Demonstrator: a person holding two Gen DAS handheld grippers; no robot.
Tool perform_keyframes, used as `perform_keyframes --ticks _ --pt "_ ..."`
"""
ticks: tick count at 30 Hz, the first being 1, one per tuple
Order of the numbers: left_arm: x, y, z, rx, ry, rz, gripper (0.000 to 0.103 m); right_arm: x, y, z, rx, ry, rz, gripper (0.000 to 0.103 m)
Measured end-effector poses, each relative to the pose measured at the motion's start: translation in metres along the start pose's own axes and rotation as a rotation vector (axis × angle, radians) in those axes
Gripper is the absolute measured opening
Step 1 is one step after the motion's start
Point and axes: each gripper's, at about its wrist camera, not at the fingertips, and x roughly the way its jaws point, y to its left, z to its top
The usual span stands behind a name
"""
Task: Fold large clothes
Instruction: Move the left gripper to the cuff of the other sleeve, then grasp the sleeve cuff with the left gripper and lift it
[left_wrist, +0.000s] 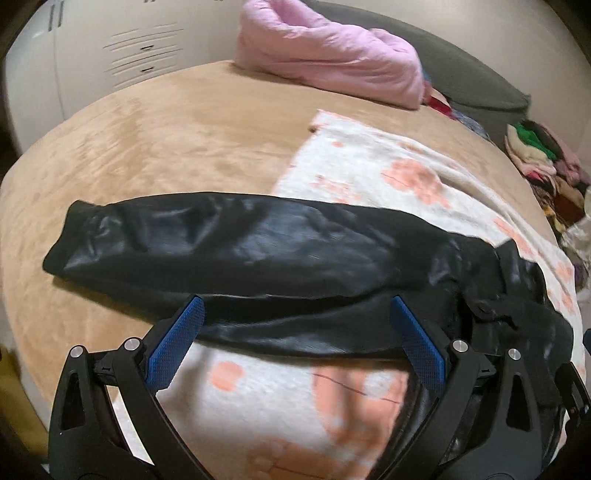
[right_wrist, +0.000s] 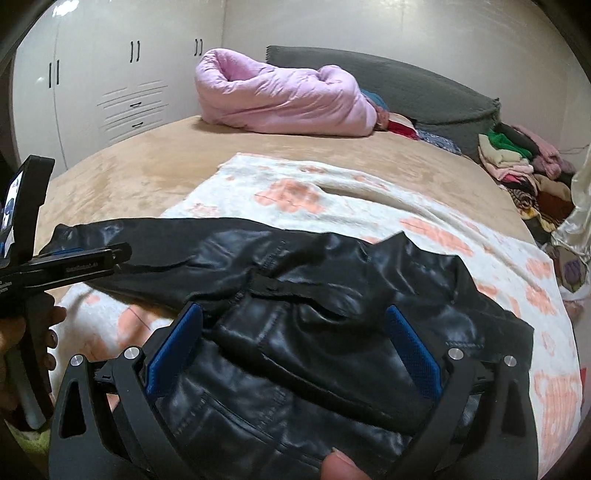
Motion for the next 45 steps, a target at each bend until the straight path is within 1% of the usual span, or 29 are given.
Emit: perform_keyframes --ticks 3,6,9,11,13,16,20,27,29,31,33,36,39,41,43,44,45 --pt "0.000 0.011 0.004 -0.025 -0.004 0.009 0.094 0.006 0.008 0.009 -0.005 0.000 0.028 0.099" --pt "0.002 0.026 0.009 -0.065 -0.005 0.022 0.094 0.015 0.012 0.015 0.020 0.017 0.086 0.099" --pt "0.003 0.041 0.013 -0.115 -0.009 0.049 0.094 0.024 0.020 0.019 0.021 0.025 0.100 0.099" --pt "0.005 0.053 0.014 -0.157 -0.007 0.077 0.094 0.028 0.025 0.022 0.027 0.030 0.118 0.099" --pt "0.008 0.066 0.015 -0.200 0.002 0.132 0.094 0.032 0.031 0.025 0.033 0.035 0.143 0.099" --pt "0.011 0.081 0.016 -0.253 0.019 0.162 0.094 0.036 0.039 0.030 0.020 0.037 0.151 0.099" --pt "0.014 0.098 0.017 -0.312 0.026 0.168 0.094 0.039 0.047 0.033 0.006 0.039 0.161 0.099" --pt "0.035 0.130 0.014 -0.404 0.098 0.195 0.094 0.042 0.054 0.031 0.036 0.043 0.210 0.099" --pt "0.039 0.138 0.013 -0.430 0.103 0.206 0.094 0.042 0.055 0.027 0.032 0.050 0.210 0.099" --pt "0.040 0.144 0.012 -0.463 0.073 0.190 0.094 0.043 0.055 0.023 0.032 0.057 0.205 0.099" --pt "0.044 0.147 0.012 -0.484 0.063 0.190 0.094 0.044 0.053 0.020 0.036 0.067 0.194 0.099" --pt "0.051 0.150 0.016 -0.488 0.061 0.193 0.094 0.039 0.050 0.016 0.038 0.060 0.184 0.099" --pt "0.053 0.155 0.017 -0.509 0.023 0.175 0.094 0.032 0.044 0.012 0.045 0.045 0.168 0.099" --pt "0.055 0.155 0.018 -0.513 0.012 0.177 0.093 0.028 0.039 0.009 0.060 0.042 0.169 0.099" --pt "0.056 0.150 0.021 -0.478 0.008 0.172 0.084 0.024 0.032 0.006 0.074 0.039 0.168 0.099" --pt "0.054 0.148 0.022 -0.465 0.002 0.173 0.071 0.021 0.027 0.004 0.086 0.036 0.161 0.099" --pt "0.052 0.147 0.023 -0.458 -0.007 0.172 0.052 0.019 0.024 0.002 0.095 0.034 0.157 0.099"
